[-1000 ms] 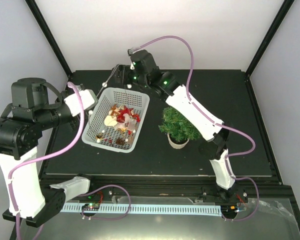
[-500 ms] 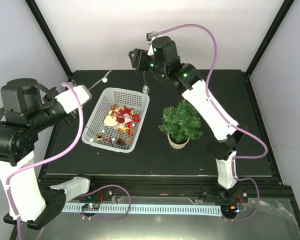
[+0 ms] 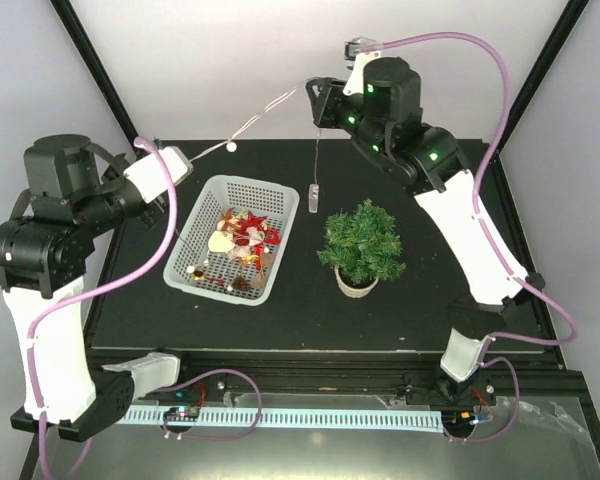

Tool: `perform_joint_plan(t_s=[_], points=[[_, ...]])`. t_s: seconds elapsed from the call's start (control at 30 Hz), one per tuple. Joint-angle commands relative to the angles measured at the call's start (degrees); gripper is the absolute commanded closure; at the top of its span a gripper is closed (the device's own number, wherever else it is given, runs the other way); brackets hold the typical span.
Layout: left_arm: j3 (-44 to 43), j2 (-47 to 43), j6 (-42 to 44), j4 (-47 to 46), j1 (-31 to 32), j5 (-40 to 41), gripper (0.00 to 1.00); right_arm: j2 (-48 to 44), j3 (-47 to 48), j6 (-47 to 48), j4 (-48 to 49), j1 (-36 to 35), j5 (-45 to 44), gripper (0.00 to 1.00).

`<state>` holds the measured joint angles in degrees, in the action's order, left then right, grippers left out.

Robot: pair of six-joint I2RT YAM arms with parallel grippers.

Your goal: Decorate the small christmas tree

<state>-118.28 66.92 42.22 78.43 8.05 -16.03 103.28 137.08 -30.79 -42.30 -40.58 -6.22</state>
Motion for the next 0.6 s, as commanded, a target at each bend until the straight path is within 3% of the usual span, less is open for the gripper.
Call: perform_joint_plan(t_s=[0.0, 0.4, 0.57], points=[[0.16, 1.92, -4.24, -7.4, -0.3, -4.04, 0.98, -4.73, -2.73, 2.08, -1.81, 0.74, -4.3, 0.76], [0.3, 5.9, -10.84, -16.25, 0.45, -10.49, 0.99, -19.55, -16.3, 4.63, -3.18, 0.96, -18.07, 0.78], [1.9, 7.24, -13.27, -19.73, 1.38, -12.8, 0.98, -22.24, -17.29, 5.78, -4.29, 1.34, -21.21, 0.8]])
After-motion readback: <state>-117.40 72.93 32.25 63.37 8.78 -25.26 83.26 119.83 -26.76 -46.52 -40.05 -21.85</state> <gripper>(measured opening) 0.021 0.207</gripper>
